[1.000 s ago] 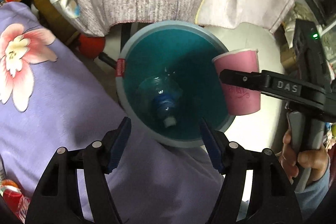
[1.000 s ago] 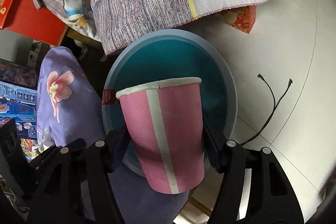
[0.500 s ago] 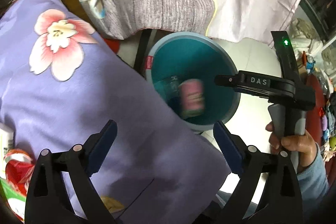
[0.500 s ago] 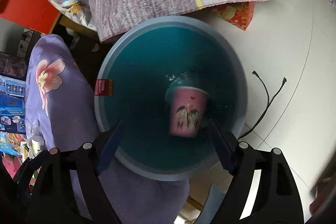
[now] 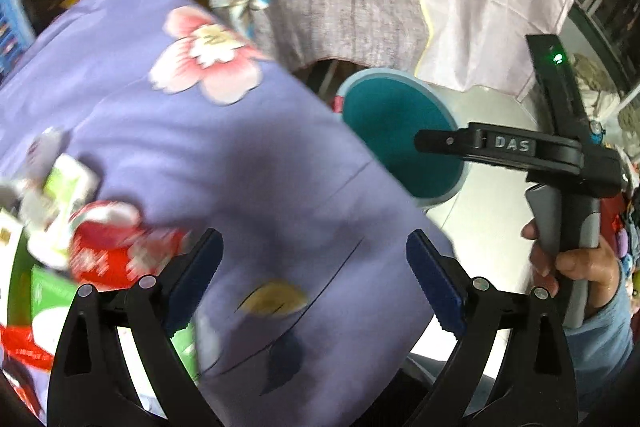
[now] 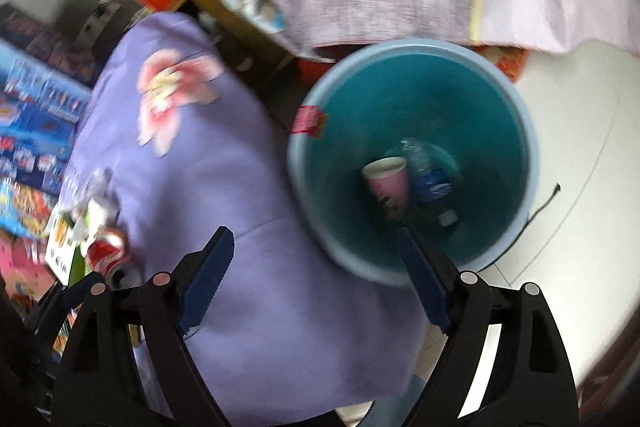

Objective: Collect trash
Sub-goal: 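Move both tools back over the trash pile on the table, then grasp the green-and-white medicine box with the left tool while the right tool grasps the red cola can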

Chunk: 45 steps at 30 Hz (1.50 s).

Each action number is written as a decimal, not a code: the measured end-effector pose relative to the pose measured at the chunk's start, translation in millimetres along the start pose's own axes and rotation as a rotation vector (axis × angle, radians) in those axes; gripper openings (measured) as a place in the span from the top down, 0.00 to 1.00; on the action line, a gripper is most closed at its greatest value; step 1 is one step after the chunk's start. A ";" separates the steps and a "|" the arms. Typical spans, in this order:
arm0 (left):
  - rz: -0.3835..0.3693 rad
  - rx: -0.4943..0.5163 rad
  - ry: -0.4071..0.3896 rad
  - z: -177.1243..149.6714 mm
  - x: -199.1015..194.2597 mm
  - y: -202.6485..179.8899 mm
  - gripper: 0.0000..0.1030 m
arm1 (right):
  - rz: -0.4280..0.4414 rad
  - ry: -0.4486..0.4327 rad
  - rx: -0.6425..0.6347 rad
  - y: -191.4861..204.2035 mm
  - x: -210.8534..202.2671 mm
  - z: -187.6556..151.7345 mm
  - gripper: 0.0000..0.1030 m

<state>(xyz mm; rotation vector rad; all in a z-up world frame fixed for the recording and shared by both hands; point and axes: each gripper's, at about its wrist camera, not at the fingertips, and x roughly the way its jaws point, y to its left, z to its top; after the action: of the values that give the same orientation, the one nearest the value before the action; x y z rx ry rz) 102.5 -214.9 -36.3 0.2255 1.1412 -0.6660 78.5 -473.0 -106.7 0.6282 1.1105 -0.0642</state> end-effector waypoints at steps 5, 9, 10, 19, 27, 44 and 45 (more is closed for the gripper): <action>0.029 -0.074 -0.025 -27.7 -22.4 35.5 0.10 | 0.022 0.019 -0.104 49.8 0.2 -11.8 0.22; 0.044 -0.165 -0.047 -54.8 -39.3 71.8 0.10 | 0.027 0.034 -0.193 88.7 2.2 -19.9 0.22; 0.049 -0.195 -0.055 -63.3 -44.0 83.1 0.10 | 0.029 0.036 -0.210 96.2 1.7 -21.7 0.22; 0.076 -0.345 -0.059 -109.3 -52.5 143.1 0.10 | 0.059 0.066 -0.442 197.0 17.1 -39.1 0.22; 0.053 -0.371 -0.013 -133.3 -35.5 155.9 0.09 | 0.030 0.132 -0.625 261.9 55.9 -51.7 0.27; 0.107 -0.506 -0.052 -178.8 -55.3 212.1 0.09 | 0.056 0.300 -0.590 277.9 87.1 -89.8 0.53; 0.110 -0.517 -0.056 -181.9 -58.8 215.6 0.09 | 0.057 0.304 -0.593 279.6 86.9 -94.0 0.53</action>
<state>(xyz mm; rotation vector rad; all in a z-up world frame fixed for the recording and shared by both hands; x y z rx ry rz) 76.8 66.0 -95.0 -0.1695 1.1986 -0.2623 140.4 -172.6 -84.9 0.1351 1.3241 0.4096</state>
